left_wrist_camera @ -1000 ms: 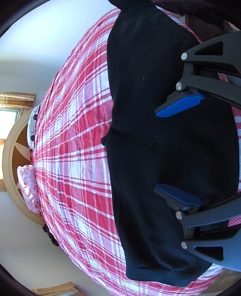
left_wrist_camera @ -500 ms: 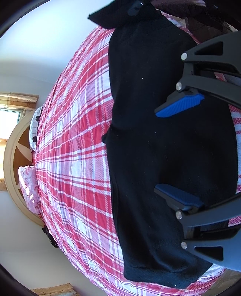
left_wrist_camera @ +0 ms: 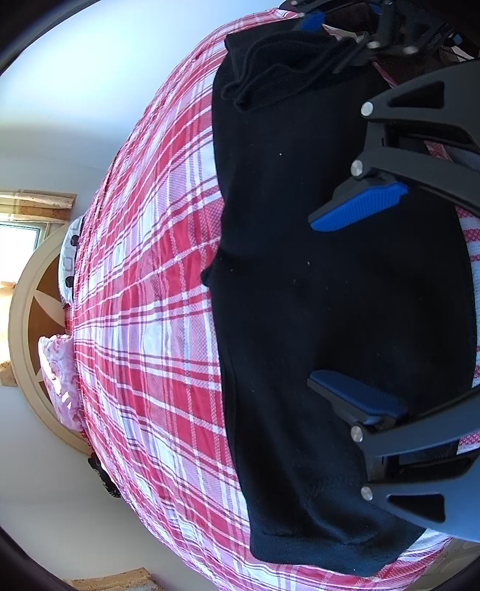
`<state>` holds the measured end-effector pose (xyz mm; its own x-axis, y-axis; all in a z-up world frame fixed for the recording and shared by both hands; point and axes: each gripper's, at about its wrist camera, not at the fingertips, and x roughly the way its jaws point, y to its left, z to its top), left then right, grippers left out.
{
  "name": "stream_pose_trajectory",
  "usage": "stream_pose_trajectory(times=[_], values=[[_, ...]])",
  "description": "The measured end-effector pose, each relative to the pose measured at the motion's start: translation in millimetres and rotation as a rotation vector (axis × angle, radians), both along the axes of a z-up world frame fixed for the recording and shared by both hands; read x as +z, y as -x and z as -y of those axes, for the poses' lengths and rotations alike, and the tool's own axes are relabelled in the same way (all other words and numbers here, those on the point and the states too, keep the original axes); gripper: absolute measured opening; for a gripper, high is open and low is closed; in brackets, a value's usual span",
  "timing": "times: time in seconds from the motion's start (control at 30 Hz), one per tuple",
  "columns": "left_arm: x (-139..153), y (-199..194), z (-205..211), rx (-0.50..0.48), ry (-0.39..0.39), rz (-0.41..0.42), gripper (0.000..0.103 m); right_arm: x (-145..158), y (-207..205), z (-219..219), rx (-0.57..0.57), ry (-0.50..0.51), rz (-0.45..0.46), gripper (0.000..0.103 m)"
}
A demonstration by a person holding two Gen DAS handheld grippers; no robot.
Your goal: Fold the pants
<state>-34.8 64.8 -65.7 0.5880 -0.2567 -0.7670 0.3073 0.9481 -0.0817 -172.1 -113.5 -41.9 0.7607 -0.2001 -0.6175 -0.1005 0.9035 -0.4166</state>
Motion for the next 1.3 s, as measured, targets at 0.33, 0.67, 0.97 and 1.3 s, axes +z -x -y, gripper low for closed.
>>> stream_pose_trajectory(times=[0.33,0.67,0.97,1.3], values=[[11,2,6,-0.056,0.065,-0.032,0.081,58,12,105,-0.099,-0.552,0.134,0.065],[39,-1,72,-0.218,0.189,-0.059,0.081,33,-26,237,-0.401,-0.762,0.056,0.064],[51,23,131,-0.32,0.057,0.078,0.081,22,-37,228,-0.404,-0.642,0.084,0.021],[20,24,128,-0.322,-0.001,0.037,0.081,52,-2,212,-0.389,-0.629,0.224,0.029]])
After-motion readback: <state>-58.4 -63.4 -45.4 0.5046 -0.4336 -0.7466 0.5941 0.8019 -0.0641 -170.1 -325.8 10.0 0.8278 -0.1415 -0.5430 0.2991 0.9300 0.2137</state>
